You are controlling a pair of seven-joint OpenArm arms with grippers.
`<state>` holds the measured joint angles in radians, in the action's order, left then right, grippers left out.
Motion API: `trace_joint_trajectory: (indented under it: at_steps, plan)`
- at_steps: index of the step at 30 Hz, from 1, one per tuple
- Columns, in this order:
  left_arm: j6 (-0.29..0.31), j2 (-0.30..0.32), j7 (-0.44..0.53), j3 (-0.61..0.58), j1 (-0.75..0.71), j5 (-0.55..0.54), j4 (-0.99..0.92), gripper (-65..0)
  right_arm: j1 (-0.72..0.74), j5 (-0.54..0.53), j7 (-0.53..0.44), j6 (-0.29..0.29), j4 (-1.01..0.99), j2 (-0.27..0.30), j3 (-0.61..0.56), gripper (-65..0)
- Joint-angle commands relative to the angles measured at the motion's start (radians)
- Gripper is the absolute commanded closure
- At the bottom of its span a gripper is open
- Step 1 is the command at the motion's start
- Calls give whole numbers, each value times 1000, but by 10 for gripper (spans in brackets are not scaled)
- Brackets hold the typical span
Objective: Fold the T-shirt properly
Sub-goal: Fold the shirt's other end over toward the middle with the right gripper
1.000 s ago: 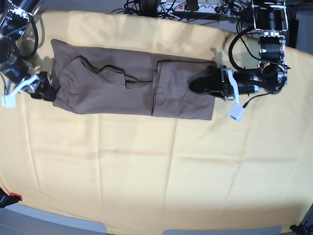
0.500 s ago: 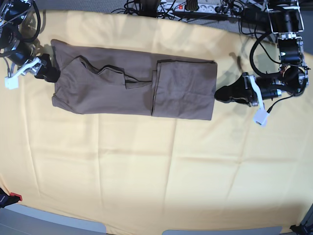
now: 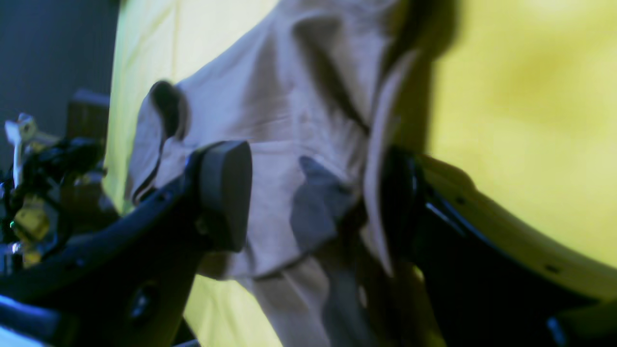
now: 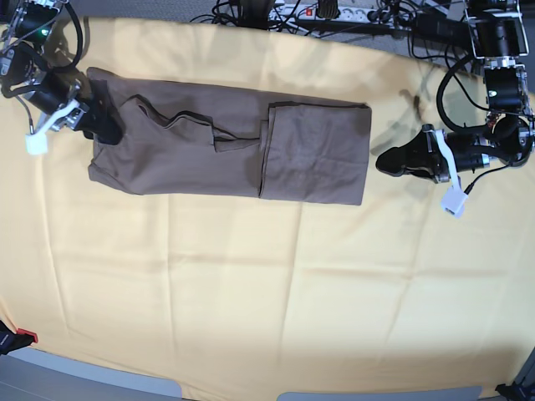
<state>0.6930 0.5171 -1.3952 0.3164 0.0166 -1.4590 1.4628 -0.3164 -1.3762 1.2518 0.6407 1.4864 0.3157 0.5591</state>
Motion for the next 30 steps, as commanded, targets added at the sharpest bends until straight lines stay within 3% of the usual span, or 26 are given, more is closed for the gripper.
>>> trace_joint_trajectory:
  at_steps: [1, 8, 10, 12, 14, 18, 23, 30]
  plan:
    - [5, 18, 10, 8, 16, -25, 18, 0, -5, 19, 29, 0, 5, 11, -16, -416]
    - [5, 18, 10, 8, 16, -25, 18, 0, -5, 19, 28, 29, 5, 11, -113, -394]
    - [5, 18, 10, 8, 16, -25, 18, 0, -5, 19, 25, 57, 5, 11, -115, -286]
    - [5, 18, 11, 8, 17, -25, 18, 0, -3, 19, 15, 57, 5, 14, -114, -119]
    - [5, 18, 14, 8, 17, -25, 18, 0, 9, 19, 13, 57, 5, 14, -114, -1]
    - [5, 18, 46, 8, 17, -25, 18, 0, 50, 34, 14, 57, 5, 17, -113, 0]
    - [5, 18, 56, 34, 17, -25, 18, 0, 103, 142, 17, 57, 6, 27, -90, 0]
    - [5, 27, 56, 146, 14, -25, 18, 0, 128, 153, 18, 57, 37, 66, 89, 0]
